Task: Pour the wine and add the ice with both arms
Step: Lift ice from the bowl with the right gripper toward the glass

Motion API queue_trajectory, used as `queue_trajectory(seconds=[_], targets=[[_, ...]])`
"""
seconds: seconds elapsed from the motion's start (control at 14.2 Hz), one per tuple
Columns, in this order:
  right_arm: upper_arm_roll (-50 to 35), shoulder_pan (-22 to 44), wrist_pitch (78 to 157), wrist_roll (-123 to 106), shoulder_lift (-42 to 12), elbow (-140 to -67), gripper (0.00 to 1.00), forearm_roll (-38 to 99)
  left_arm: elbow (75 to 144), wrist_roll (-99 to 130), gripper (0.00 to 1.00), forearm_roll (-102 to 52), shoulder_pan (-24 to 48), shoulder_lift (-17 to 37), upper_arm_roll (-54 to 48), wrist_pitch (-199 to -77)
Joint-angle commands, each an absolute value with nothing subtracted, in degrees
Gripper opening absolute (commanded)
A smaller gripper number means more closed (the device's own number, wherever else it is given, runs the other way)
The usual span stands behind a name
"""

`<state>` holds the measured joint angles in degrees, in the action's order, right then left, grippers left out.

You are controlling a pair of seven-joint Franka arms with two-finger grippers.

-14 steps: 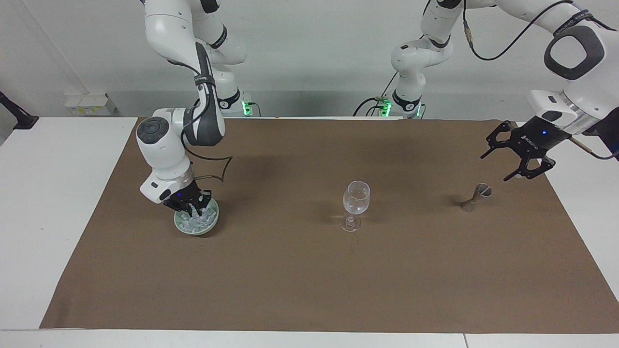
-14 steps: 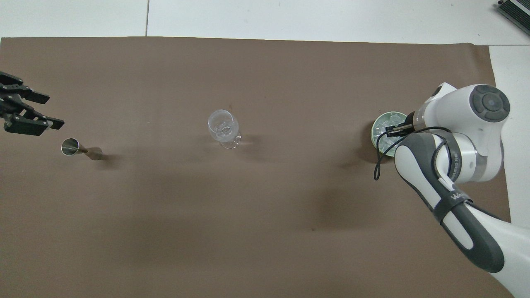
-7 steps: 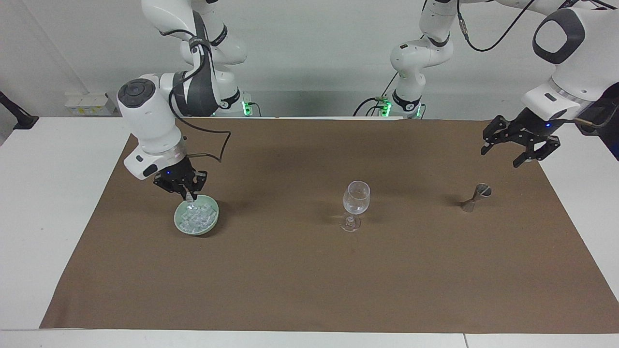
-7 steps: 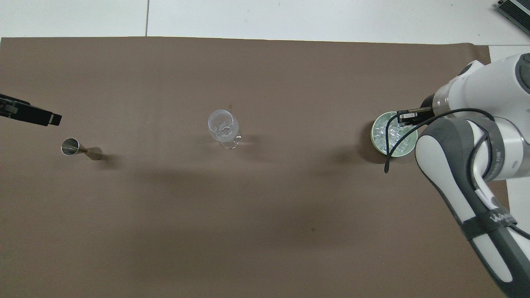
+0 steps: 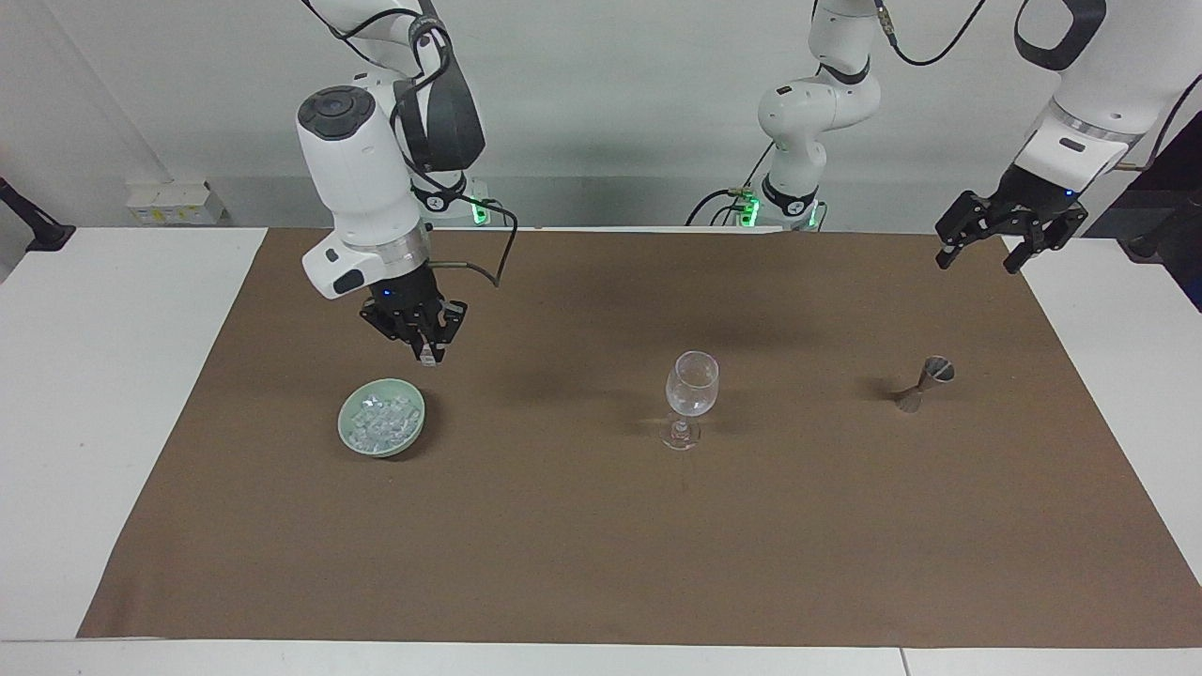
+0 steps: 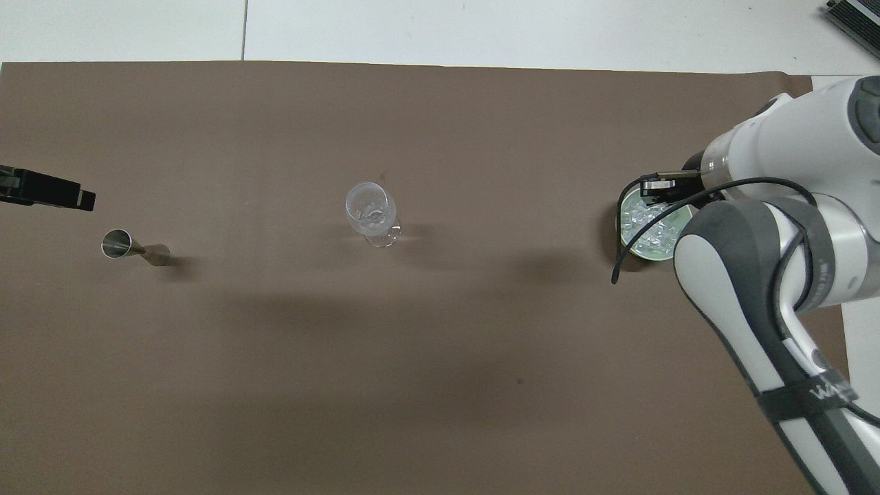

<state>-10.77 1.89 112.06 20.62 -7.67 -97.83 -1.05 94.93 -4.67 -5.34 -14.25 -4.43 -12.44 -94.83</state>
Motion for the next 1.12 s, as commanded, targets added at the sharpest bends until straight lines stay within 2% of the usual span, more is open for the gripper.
queue_trajectory(seconds=[0.0,0.14,0.42,0.63,0.84,1.05], targets=[[-13.0,1.23,112.15,23.72,-8.61,-96.77,0.0,-0.88,97.48,-1.58,1.0,-2.12,-13.54,-6.85,-12.39,-95.89],[-16.77,1.23,112.41,28.19,-9.4,-96.33,0.0,-1.14,95.55,-1.67,1.0,-2.11,-12.84,-5.98,-12.48,-95.45],[-23.18,1.32,113.29,37.42,-12.3,-90.63,0.0,-1.05,93.78,-1.06,1.0,-2.02,-12.22,-4.92,-13.27,-95.54],[-28.54,1.58,117.05,45.5,-15.63,-86.58,0.0,-1.05,94.13,0.35,1.0,-2.02,-12.22,-4.83,-13.27,-95.36],[-31.63,1.76,123.56,49.56,-17.57,-85.7,0.0,-0.97,93.96,0.26,1.0,-2.02,-12.3,-4.31,-13.18,-95.1],[-34.62,2.37,125.32,54.03,-21.52,-81.22,0.0,-2.02,93.87,0.09,1.0,-1.93,-12.04,-4.13,-13.18,-95.1]])
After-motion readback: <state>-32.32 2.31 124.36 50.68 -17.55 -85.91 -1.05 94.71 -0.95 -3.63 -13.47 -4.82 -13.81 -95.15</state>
